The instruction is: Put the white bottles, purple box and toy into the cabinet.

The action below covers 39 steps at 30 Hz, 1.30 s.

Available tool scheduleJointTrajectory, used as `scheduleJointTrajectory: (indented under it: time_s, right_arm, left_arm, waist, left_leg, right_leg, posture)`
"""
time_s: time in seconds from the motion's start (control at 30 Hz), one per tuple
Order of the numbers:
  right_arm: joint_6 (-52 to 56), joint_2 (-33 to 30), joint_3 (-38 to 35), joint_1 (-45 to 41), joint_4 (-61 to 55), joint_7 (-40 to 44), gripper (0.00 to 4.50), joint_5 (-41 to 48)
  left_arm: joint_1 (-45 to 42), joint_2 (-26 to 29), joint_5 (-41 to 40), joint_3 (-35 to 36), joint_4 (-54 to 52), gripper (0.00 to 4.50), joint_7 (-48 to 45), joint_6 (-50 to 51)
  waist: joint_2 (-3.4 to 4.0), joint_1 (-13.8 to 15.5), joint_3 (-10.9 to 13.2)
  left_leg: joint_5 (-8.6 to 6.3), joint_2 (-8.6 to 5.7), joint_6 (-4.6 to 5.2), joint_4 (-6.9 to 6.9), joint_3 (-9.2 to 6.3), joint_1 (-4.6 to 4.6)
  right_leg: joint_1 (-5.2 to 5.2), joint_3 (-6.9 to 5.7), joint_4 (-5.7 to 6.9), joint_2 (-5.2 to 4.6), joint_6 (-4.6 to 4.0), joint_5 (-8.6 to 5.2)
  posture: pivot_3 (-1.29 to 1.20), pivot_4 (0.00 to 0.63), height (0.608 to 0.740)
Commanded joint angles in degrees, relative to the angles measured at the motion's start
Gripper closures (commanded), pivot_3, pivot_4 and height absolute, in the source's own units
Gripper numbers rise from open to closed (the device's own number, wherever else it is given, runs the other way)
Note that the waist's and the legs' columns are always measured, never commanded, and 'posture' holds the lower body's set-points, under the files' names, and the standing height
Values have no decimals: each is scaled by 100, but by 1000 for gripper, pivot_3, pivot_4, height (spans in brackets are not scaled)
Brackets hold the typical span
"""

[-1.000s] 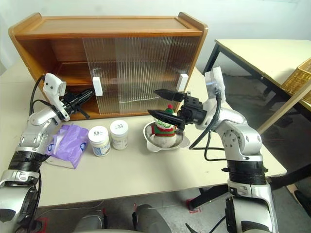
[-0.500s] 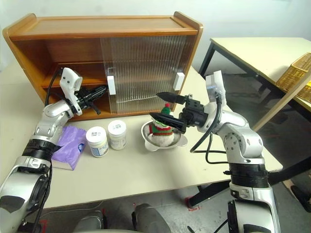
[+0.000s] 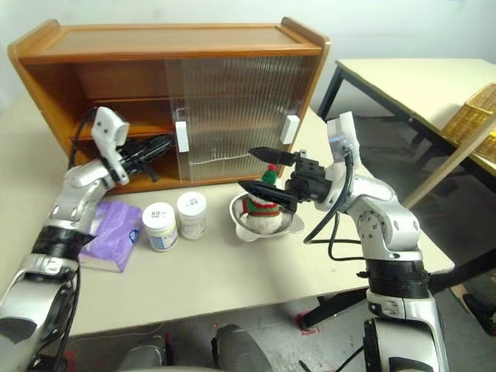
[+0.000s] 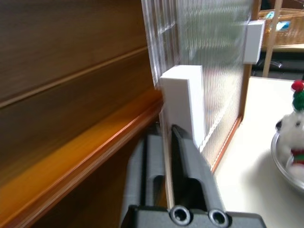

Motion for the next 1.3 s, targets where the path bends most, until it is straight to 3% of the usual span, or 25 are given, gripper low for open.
scheduleJointTrajectory:
  time_s: [0.03, 0.1, 0.27, 0.3, 0.5, 0.63, 0.83, 1.2, 1.3]
  right_arm:
    - [-33, -37, 120, -82, 71, 89, 0, -91]
    - [-52, -8, 159, -136, 128, 119, 0, -114]
    - [-115, 38, 252, -276, 282, 209, 0, -171]
    - [-126, 42, 267, -295, 302, 227, 0, -177]
    - [-204, 72, 316, -369, 437, 350, 0, -243]
    - [-244, 118, 334, -420, 496, 385, 0, -281]
    - [-274, 199, 363, -385, 474, 362, 0, -305]
    - [-243, 182, 329, -341, 360, 270, 0, -282]
    - [-253, 199, 332, -337, 335, 239, 0, -281]
  left_arm:
    - [490, 312, -163, 231, -861, 2617, 53, 573]
    - [835, 506, -352, 369, -1437, 1879, 105, 1131]
    - [1590, 737, -1911, 1225, -2860, 127, 457, 3809]
    - [1723, 883, -2154, 1444, -3063, 56, 509, 4244]
    - [2609, 1999, -2791, 2107, -3488, 56, 250, 5562]
    - [2998, 2325, -3265, 2539, -3566, 56, 115, 6145]
    - [3590, 2298, -3714, 2615, -3659, 56, 18, 6618]
    - [3642, 1979, -2959, 2067, -2881, 56, 254, 5646]
    - [3785, 2021, -2741, 1905, -2652, 950, 161, 5404]
  waist:
    - [0, -1, 0]
    - [0, 12, 0]
    - [1, 83, -1]
    - [1, 98, -1]
    - [16, 159, -12]
    - [18, 226, -15]
    - [60, 250, -76]
    - [65, 270, -107]
    - [69, 260, -109]
  left_leg:
    - [0, -1, 0, 1, 0, -6]
    - [0, 5, -1, 0, -3, -20]
    - [-1, 5, -1, -2, 0, -22]
    - [-1, 10, -1, -1, -4, -22]
    - [-8, 48, -23, -6, -12, -17]
    - [0, 70, -45, -22, -11, -17]
    - [3, 100, -77, -56, 5, -19]
    - [24, 119, -112, -90, 15, -15]
    - [31, 124, -124, -94, 11, -12]
  right_leg:
    - [-4, -2, -2, 2, 0, 0]
    - [-20, 4, -3, 0, -3, 3]
    - [-24, 2, -4, -4, -60, 34]
    - [-23, 7, -4, -6, -63, 35]
    - [-41, 3, -4, -9, -124, 62]
    - [-68, -6, 0, -4, -162, 77]
    - [-98, -7, 2, 8, -202, 90]
    - [-141, -7, 68, 30, -241, 70]
    - [-141, -7, 72, 37, -245, 72]
  posture:
    - [-207, 17, 740]
    - [-195, 16, 740]
    - [-179, 13, 740]
    - [-179, 13, 740]
    - [-162, 9, 740]
    - [-158, 6, 740]
    - [-157, 5, 740]
    - [-168, 7, 740]
    - [-173, 7, 740]
